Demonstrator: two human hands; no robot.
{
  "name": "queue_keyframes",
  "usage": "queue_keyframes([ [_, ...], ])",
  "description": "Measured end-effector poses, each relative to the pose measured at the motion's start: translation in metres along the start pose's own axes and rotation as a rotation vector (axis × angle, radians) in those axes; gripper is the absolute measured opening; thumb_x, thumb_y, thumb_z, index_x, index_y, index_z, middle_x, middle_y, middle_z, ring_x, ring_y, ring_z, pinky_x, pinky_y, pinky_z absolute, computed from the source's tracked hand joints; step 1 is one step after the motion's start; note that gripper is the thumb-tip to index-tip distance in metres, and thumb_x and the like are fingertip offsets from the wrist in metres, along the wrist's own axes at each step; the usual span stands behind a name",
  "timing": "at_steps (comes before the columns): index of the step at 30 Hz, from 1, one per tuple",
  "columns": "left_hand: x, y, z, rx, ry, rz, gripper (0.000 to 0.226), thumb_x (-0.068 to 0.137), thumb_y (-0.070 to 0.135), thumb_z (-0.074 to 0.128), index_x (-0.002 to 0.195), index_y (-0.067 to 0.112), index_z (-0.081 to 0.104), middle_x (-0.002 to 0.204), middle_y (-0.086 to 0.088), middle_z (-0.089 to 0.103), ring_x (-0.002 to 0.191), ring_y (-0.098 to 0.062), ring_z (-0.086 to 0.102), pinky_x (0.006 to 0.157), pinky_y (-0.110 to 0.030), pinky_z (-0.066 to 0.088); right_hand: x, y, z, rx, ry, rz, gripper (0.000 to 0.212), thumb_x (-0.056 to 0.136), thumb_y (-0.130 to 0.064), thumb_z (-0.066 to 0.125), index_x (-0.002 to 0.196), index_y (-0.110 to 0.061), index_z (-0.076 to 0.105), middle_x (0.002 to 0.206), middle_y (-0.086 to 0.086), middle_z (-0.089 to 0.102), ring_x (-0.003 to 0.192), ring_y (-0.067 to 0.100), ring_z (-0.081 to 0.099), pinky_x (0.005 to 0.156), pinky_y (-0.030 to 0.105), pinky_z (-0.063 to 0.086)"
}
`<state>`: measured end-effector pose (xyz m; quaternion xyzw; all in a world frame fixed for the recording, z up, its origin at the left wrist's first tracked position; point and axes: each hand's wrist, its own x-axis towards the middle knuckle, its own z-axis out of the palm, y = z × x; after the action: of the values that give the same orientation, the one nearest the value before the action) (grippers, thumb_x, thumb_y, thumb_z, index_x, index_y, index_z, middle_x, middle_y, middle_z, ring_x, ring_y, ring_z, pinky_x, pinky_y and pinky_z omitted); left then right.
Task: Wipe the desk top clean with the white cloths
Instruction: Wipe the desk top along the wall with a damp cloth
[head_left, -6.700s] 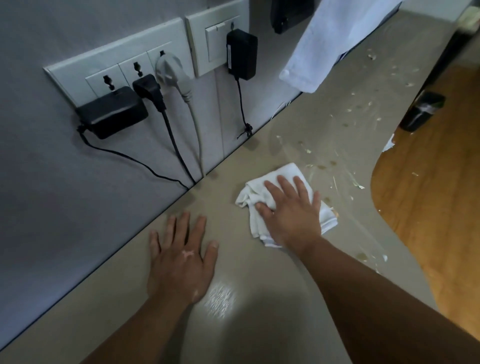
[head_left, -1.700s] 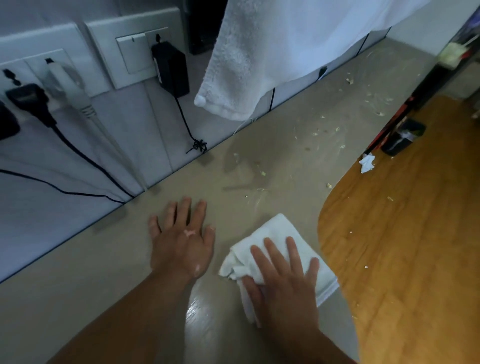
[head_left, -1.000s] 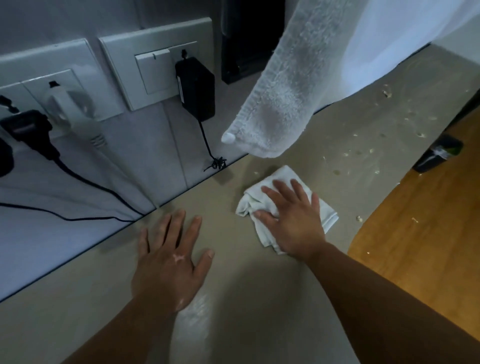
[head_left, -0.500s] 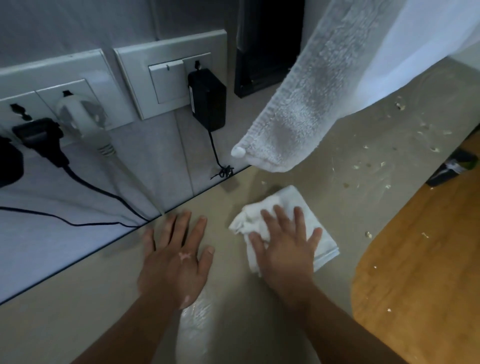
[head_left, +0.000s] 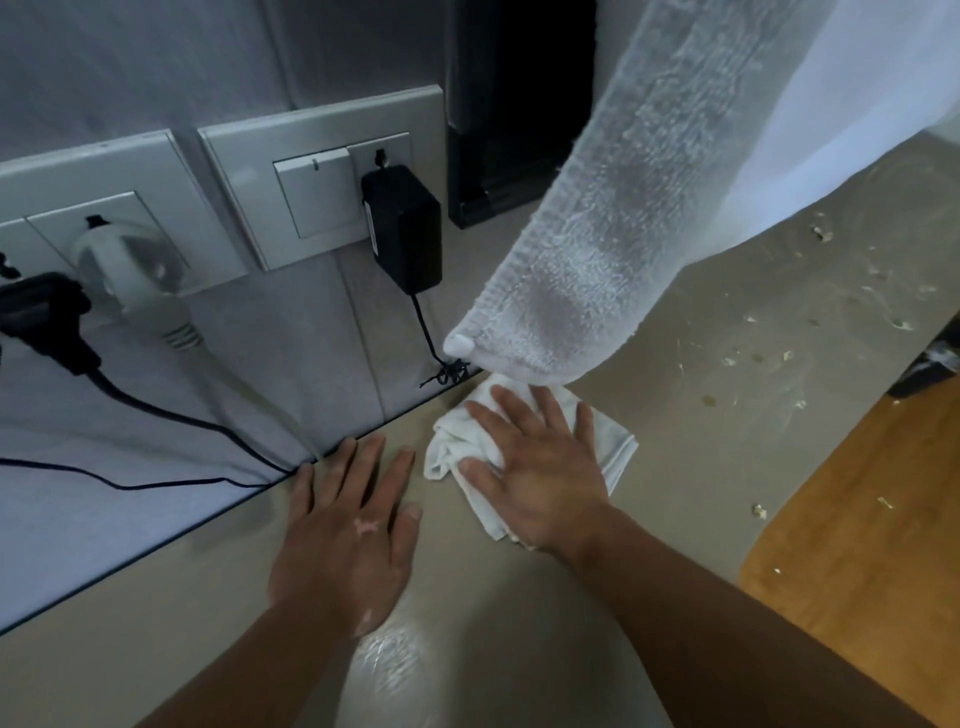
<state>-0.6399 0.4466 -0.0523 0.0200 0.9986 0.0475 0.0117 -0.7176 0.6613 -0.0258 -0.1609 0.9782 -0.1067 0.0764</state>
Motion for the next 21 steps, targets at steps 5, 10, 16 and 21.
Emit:
queue_keyframes([
  [5,0.007,0.005,0.003,0.004,-0.001,-0.023,0.063,0.102,0.055,0.023,0.157,0.029,0.038,0.164,-0.006,0.038,0.152,-0.029,0.033,0.122,-0.059,0.024,0.035,0.033,-0.018,0.019,0.087,0.17,0.065,0.1,-0.07,0.029,0.156,-0.038,0.03,0.168,-0.007,0.027,0.157,0.028,0.01,0.121,0.068,0.008],
  [10,0.009,0.008,0.004,0.008,0.026,-0.039,0.062,0.101,0.054,0.029,0.155,0.026,0.043,0.162,-0.008,0.042,0.149,-0.03,0.039,0.119,-0.06,0.028,0.059,0.053,-0.027,0.078,0.104,0.379,0.064,0.104,-0.062,0.028,0.161,-0.039,0.013,0.171,-0.007,0.012,0.158,0.031,-0.003,0.118,0.074,0.001],
  [16,0.011,0.017,0.005,0.014,-0.013,-0.094,0.068,0.1,0.06,0.021,0.159,0.029,0.035,0.167,-0.006,0.033,0.155,-0.026,0.029,0.124,-0.057,0.013,0.032,0.038,-0.016,0.072,0.113,0.34,0.06,0.103,-0.063,0.027,0.158,-0.041,0.02,0.17,-0.012,0.015,0.158,0.032,-0.006,0.116,0.076,-0.001],
  [21,0.016,0.034,0.004,-0.036,-0.068,-0.154,0.079,0.094,0.062,0.0,0.164,0.028,0.013,0.174,-0.005,0.007,0.16,-0.024,0.002,0.127,-0.053,0.001,-0.032,0.017,0.013,0.004,0.164,0.116,0.058,0.099,-0.066,0.034,0.151,-0.041,0.046,0.163,-0.007,0.04,0.157,0.037,0.019,0.114,0.078,0.015],
])
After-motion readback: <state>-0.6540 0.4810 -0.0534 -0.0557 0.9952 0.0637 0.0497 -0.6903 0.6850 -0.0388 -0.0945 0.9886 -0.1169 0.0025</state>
